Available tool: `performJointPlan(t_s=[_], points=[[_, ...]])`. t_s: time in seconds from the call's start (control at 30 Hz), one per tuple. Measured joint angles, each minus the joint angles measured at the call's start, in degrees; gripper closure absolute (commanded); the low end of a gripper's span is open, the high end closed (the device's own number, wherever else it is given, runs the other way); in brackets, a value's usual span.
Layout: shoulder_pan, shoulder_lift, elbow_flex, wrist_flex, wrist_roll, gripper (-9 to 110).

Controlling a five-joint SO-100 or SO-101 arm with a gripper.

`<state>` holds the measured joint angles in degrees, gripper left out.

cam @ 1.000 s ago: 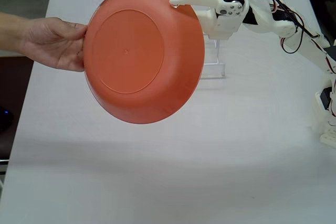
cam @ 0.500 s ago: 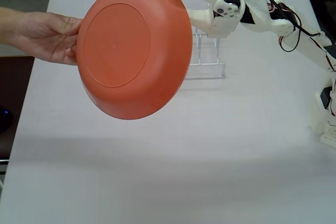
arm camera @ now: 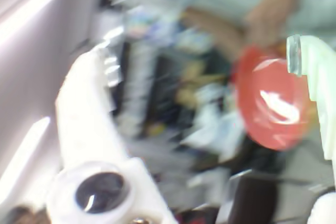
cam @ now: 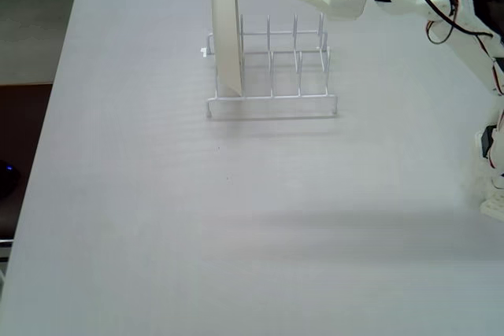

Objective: Would you please take all the plates for me?

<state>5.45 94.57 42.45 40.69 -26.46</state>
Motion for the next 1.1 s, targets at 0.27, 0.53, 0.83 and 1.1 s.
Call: performJointPlan(t_s=[0.27, 0.53, 0.83, 1.1], points=[[7.2, -0.3, 0.7, 4.8, -9.3, 82], [14.5, -8.0, 0.7, 7.6, -18.7, 57], [18.8, -23.9, -10.4, 14.2, -22.0, 56], [19.9, -31.9, -20.1, 12.6, -22.1, 55]])
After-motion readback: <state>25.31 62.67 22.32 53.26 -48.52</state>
